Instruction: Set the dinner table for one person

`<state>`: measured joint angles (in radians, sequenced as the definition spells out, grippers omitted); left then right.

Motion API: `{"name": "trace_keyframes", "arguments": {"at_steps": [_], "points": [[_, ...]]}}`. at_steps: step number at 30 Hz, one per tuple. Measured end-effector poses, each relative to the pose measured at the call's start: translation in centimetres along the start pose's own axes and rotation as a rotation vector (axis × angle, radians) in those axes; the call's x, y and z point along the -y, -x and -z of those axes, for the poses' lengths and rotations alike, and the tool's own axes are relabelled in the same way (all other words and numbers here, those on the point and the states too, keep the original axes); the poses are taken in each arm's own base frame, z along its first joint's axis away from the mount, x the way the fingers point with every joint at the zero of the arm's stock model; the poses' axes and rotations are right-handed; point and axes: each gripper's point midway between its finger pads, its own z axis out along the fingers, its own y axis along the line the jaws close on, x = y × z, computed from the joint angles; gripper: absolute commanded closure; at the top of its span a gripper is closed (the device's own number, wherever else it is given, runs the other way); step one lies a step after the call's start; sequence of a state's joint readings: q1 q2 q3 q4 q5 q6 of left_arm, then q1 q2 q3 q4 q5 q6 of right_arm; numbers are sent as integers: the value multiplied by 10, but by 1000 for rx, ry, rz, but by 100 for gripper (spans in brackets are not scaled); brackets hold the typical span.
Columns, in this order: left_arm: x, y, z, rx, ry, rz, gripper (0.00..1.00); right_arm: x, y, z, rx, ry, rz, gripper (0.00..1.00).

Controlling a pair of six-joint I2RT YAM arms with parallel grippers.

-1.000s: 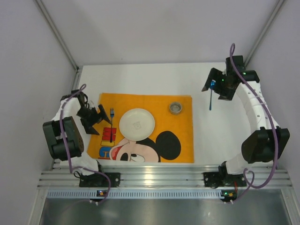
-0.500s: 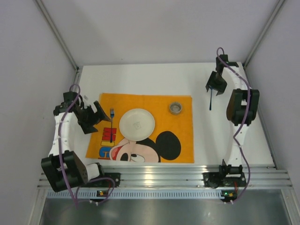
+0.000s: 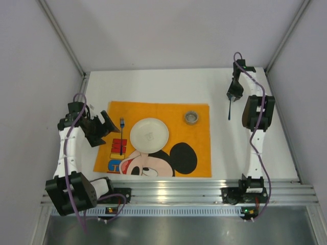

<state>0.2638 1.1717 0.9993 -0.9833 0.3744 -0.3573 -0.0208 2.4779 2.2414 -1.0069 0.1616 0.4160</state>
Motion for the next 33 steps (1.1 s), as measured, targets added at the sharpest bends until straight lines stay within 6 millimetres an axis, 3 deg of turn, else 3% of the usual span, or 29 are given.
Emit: {"name": "trace_keyframes", "arguments": {"at_steps": [1,2,4,13,17,20,24,27,29,31,33], "points": [[0,1,0,1,2,3,2,1,0,0,2,-3,4,75],[0,1,-1,2,3,5,2,1,0,0,2,-5,6,87],[-2,2,-2,2,10,9,2,1,-1,-1,3,-12,17,100],[-5,4,-4,8,28,12,2,3,0,1,16,-20,46,100],[-4,5,-3,15,25,11,2,4,-4,14,14,-38,87,100],[-2,8,-2,32,19,9,2,-1,-9,49,41,-23,110,100],[0,11,1,47,13,9,2,-30,-27,148,162,71,169,100],[3,16,3,65,9,9,2,-77,-73,237,281,236,261,100],[4,18,5,75,5,10,2,-103,-118,274,301,350,323,100],[5,18,6,80,3,12,2,-122,-173,289,262,442,395,100],[6,18,7,83,-2,13,2,-128,-219,273,183,462,435,100]]}}
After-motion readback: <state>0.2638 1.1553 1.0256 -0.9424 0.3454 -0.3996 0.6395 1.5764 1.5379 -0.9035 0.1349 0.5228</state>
